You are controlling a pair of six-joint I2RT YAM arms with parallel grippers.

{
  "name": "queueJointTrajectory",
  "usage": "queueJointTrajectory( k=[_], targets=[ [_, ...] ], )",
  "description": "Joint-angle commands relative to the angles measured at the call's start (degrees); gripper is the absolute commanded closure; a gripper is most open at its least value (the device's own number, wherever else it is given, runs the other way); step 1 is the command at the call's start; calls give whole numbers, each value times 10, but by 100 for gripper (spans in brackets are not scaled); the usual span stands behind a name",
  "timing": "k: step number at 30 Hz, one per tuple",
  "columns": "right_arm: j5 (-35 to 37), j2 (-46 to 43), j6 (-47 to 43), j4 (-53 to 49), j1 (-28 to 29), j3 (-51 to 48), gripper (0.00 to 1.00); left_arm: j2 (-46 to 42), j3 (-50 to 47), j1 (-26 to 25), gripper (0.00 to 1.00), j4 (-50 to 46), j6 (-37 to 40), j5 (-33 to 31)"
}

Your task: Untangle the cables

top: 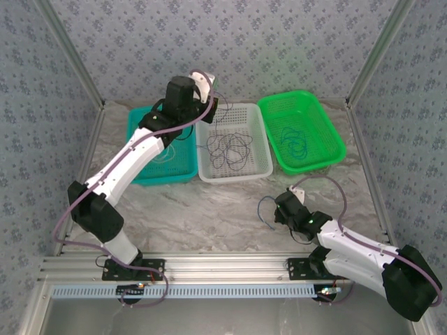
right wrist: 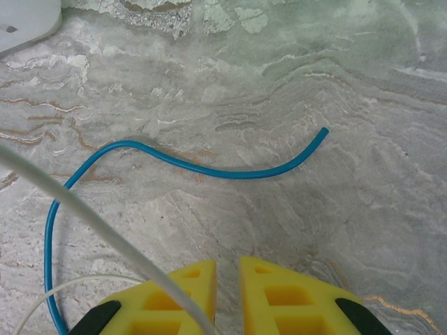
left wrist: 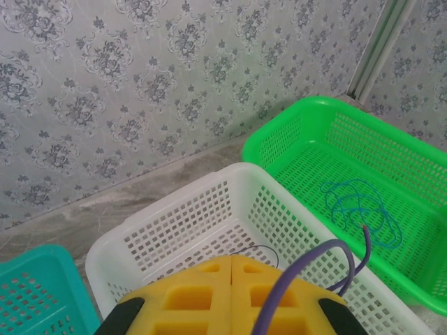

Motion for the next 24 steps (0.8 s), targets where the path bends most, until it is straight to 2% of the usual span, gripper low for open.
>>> queueJointTrajectory(
  k=[1,8,13,17,20,24],
  targets=[
    [1,2,-3,-18,-2,14,81,17,31,5,100,15,-11,21],
    [1,1,-3,-20,-2,15,80,68,69,6,98,-19,-16,34],
    [0,1,-4,-22,-2,16,80,118,94,5,86,-58,-20,35],
    [-4,0,-6,-25,-2,18,79,142,98,5,69,-73,-24,16],
    [-3,-5,-7,-33,-2,22,74,152,102,5,54,-100,-27,-3],
    [-2,-24,-6,-46,-1,26,69,127,57,3,36,-84,-45,-16]
  ],
)
